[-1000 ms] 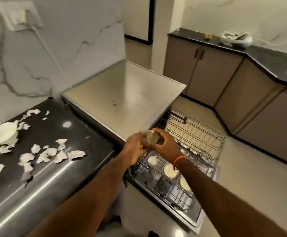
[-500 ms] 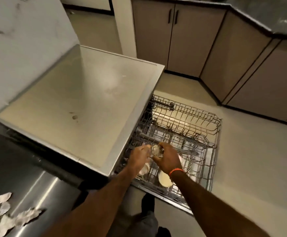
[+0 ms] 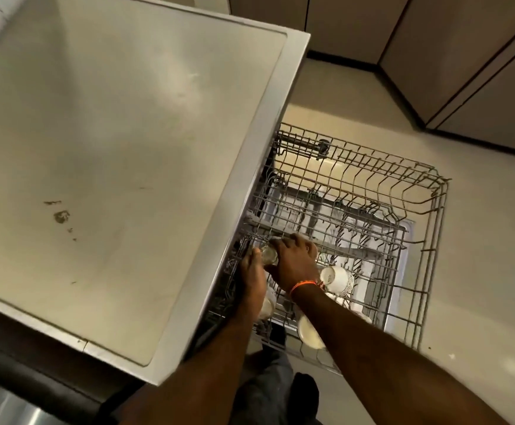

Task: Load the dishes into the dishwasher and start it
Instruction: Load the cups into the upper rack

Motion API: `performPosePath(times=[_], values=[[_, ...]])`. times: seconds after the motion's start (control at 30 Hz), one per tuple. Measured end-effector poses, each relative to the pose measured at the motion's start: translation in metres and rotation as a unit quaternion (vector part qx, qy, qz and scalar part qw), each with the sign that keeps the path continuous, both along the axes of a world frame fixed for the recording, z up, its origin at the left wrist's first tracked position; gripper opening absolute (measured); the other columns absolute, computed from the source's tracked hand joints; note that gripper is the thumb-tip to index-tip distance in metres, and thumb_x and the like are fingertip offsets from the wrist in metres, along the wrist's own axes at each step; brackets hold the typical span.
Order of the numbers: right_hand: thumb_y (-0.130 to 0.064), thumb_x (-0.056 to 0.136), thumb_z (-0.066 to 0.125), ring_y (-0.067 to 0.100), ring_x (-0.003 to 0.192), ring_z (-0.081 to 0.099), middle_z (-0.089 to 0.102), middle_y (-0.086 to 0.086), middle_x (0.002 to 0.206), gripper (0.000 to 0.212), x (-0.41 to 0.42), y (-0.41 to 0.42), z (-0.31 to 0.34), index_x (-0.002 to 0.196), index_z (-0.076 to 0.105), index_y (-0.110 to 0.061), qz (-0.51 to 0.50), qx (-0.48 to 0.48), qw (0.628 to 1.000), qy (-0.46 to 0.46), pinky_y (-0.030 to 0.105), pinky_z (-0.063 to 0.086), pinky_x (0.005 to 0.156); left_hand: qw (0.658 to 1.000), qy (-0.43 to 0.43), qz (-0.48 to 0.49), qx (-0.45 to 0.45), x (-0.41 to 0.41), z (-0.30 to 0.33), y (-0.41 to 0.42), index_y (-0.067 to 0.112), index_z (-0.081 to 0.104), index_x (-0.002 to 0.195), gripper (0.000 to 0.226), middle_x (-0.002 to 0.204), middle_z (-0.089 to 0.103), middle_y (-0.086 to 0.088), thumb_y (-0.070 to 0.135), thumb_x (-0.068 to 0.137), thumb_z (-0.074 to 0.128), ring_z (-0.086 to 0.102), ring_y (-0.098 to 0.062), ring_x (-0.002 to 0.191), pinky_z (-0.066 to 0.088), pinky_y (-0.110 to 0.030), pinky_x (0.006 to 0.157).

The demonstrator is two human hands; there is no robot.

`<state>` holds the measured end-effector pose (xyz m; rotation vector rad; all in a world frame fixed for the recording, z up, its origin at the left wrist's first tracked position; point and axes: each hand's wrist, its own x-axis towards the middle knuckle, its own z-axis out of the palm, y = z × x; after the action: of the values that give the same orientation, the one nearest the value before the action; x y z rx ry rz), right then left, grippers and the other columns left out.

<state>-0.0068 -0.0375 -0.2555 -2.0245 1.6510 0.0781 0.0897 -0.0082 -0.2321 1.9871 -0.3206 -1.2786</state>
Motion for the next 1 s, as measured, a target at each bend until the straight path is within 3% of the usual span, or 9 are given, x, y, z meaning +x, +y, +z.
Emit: performPosePath(times=[0.13, 0.23, 0.37, 0.47, 0.57, 0.67, 0.77, 0.87, 1.0], values=[[-0.056, 0.080, 0.071, 0.030, 0.143, 0.024, 0.040, 0.000, 0.148, 0.069, 0.000, -0.003, -0.007, 0.142, 0.047, -0.039, -0.023, 0.002, 1.000, 0.014, 0.054, 0.023, 0.114, 1.000, -0.020, -0.013, 0.008, -0.003, -0.005, -0.003, 0.008, 0.065, 0.124, 0.031, 0.107, 0.069, -0.007, 0.025, 0.108, 0.045, 0.064, -0.019, 0.091, 0.047, -0.022, 0.068], [-0.057, 0.079, 0.072, 0.030, 0.142, 0.024, 0.038, 0.000, 0.149, 0.071, 0.000, -0.007, -0.012, 0.142, 0.045, -0.040, -0.030, 0.024, 0.999, 0.015, 0.051, 0.025, 0.113, 0.998, -0.034, -0.042, 0.014, -0.002, -0.011, -0.007, 0.008, 0.060, 0.135, 0.033, 0.128, 0.065, -0.011, 0.018, 0.107, 0.045, 0.061, -0.017, 0.105, 0.046, -0.016, 0.073], [-0.056, 0.080, 0.072, 0.029, 0.142, 0.027, 0.037, 0.000, 0.152, 0.076, -0.009, -0.006, -0.004, 0.147, 0.042, -0.035, -0.021, 0.043, 0.999, 0.008, 0.050, 0.026, 0.113, 0.993, -0.059, -0.093, 0.033, 0.000, -0.002, -0.006, 0.007, 0.050, 0.145, 0.039, 0.143, 0.056, -0.015, 0.012, 0.106, 0.045, 0.056, -0.025, 0.126, 0.044, -0.023, 0.087], [-0.049, 0.086, 0.069, 0.029, 0.142, 0.031, 0.038, 0.004, 0.153, 0.072, -0.023, 0.000, 0.015, 0.149, 0.041, -0.028, -0.029, 0.047, 0.998, 0.009, 0.049, 0.029, 0.114, 0.982, -0.102, -0.153, 0.043, 0.003, 0.020, 0.001, 0.010, 0.048, 0.148, 0.042, 0.144, 0.056, -0.013, 0.018, 0.106, 0.047, 0.057, -0.027, 0.127, 0.043, -0.024, 0.088], [-0.042, 0.090, 0.063, 0.032, 0.139, 0.037, 0.041, 0.007, 0.152, 0.064, -0.040, 0.010, 0.044, 0.148, 0.042, -0.025, -0.016, 0.046, 0.999, 0.018, 0.051, 0.032, 0.114, 0.946, -0.179, -0.265, 0.050, 0.004, 0.049, 0.015, 0.013, 0.049, 0.146, 0.044, 0.141, 0.058, -0.009, 0.030, 0.106, 0.049, 0.058, -0.027, 0.124, 0.039, -0.026, 0.085], [-0.038, 0.092, 0.062, 0.035, 0.131, 0.048, 0.046, 0.011, 0.147, 0.063, -0.053, 0.019, 0.084, 0.149, 0.041, -0.022, 0.016, 0.053, 0.998, 0.036, 0.049, 0.040, 0.106, 0.893, -0.219, -0.393, 0.029, 0.004, 0.082, 0.036, 0.020, 0.059, 0.133, 0.034, 0.130, 0.061, -0.004, 0.028, 0.100, 0.056, 0.059, -0.021, 0.111, 0.043, -0.027, 0.083], [-0.034, 0.093, 0.059, 0.037, 0.116, 0.057, 0.055, 0.015, 0.134, 0.056, -0.061, 0.038, 0.130, 0.144, 0.045, -0.017, 0.074, 0.031, 0.995, 0.051, 0.042, 0.051, 0.090, 0.847, -0.237, -0.475, 0.010, 0.008, 0.125, 0.068, 0.025, 0.059, 0.132, 0.036, 0.136, 0.057, -0.002, 0.026, 0.096, 0.055, 0.054, -0.014, 0.119, 0.044, -0.028, 0.101], [-0.033, 0.091, 0.059, 0.038, 0.114, 0.059, 0.057, 0.015, 0.131, 0.050, -0.061, 0.059, 0.171, 0.138, 0.052, -0.017, 0.125, 0.008, 0.992, 0.031, 0.042, 0.053, 0.092, 0.832, -0.282, -0.478, -0.011, 0.011, 0.170, 0.103, 0.010, 0.053, 0.140, 0.045, 0.145, 0.052, -0.013, 0.027, 0.098, 0.055, 0.047, -0.028, 0.135, 0.034, -0.033, 0.113], [-0.029, 0.092, 0.059, 0.037, 0.117, 0.059, 0.058, 0.015, 0.133, 0.047, -0.039, 0.093, 0.215, 0.138, 0.053, -0.018, 0.199, -0.020, 0.980, -0.016, 0.041, 0.050, 0.095, 0.851, -0.334, -0.403, -0.033, 0.025, 0.214, 0.169, 0.010, 0.042, 0.151, 0.059, 0.154, 0.046, -0.010, 0.035, 0.099, 0.057, 0.041, -0.026, 0.143, 0.031, -0.034, 0.118]])
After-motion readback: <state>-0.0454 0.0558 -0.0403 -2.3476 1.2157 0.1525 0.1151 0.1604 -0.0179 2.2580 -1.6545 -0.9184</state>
